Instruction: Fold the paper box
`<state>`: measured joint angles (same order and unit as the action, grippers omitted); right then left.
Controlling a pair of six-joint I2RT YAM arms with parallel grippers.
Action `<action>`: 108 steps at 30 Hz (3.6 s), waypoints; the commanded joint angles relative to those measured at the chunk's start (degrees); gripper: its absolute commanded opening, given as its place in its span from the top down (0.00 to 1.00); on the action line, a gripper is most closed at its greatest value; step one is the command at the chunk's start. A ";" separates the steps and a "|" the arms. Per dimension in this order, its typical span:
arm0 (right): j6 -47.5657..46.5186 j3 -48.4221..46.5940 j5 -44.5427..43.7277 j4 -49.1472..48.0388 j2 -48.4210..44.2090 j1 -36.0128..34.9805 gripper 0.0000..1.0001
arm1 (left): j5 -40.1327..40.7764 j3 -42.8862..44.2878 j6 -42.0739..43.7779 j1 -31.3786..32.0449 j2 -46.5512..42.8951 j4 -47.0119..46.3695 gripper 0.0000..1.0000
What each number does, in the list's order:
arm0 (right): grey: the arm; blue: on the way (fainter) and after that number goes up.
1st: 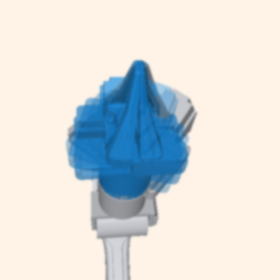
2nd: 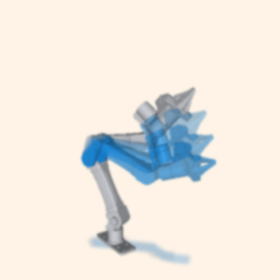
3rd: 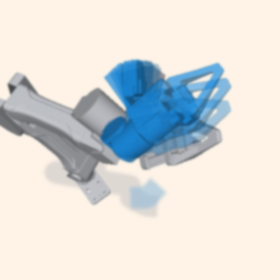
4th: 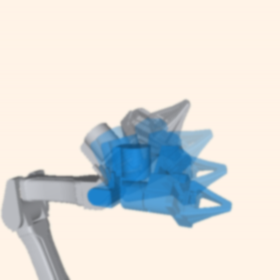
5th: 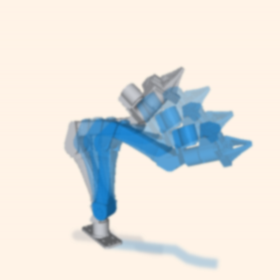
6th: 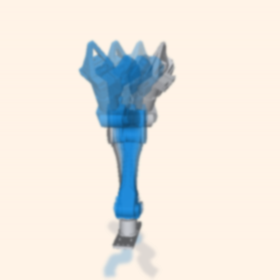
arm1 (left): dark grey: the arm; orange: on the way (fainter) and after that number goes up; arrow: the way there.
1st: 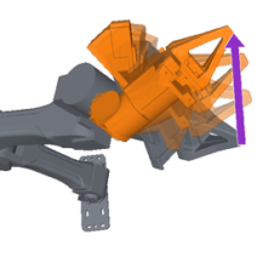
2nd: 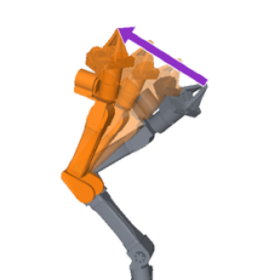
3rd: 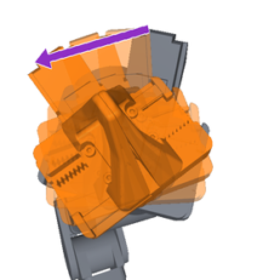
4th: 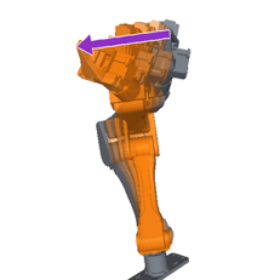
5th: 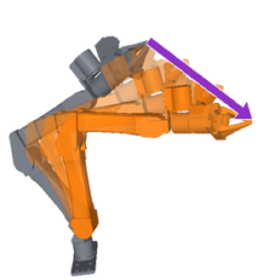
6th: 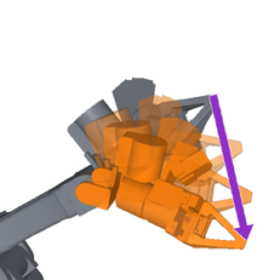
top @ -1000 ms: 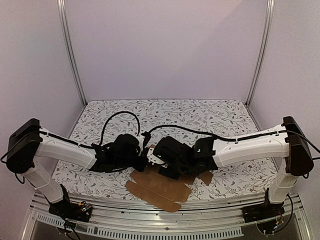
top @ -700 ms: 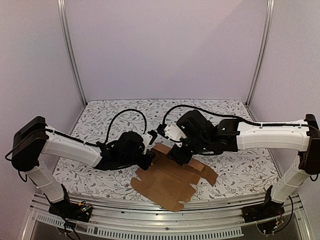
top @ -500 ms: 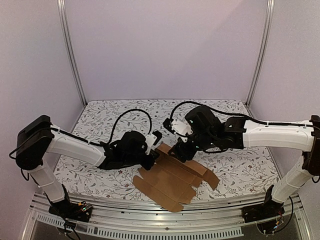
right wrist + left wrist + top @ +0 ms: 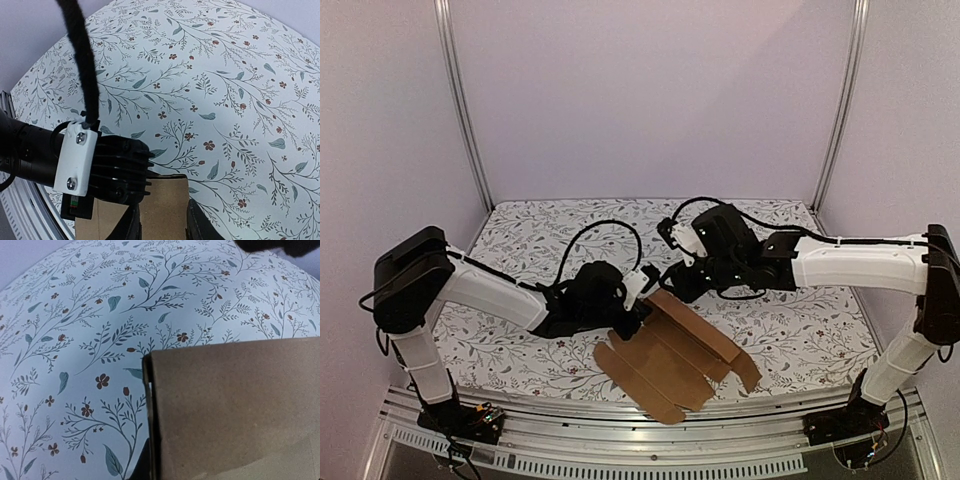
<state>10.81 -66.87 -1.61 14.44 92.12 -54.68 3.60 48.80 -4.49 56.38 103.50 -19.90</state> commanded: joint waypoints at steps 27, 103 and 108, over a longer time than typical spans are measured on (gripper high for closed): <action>7.74 8.17 0.82 -17.07 9.06 0.30 1.00 | -0.35 -0.31 -3.58 -0.09 6.19 -11.53 0.88; 10.84 10.12 -3.90 -19.70 8.53 0.99 1.00 | 8.82 -0.67 -1.95 2.47 15.06 -26.45 0.97; 11.20 11.34 -3.78 -20.14 9.22 0.99 1.00 | 9.71 -0.12 -1.98 2.68 15.69 -26.31 0.88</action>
<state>21.19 -57.34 -4.43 -5.34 99.59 -53.93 11.60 48.18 -7.03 57.98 119.48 -49.12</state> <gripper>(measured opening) 0.004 0.085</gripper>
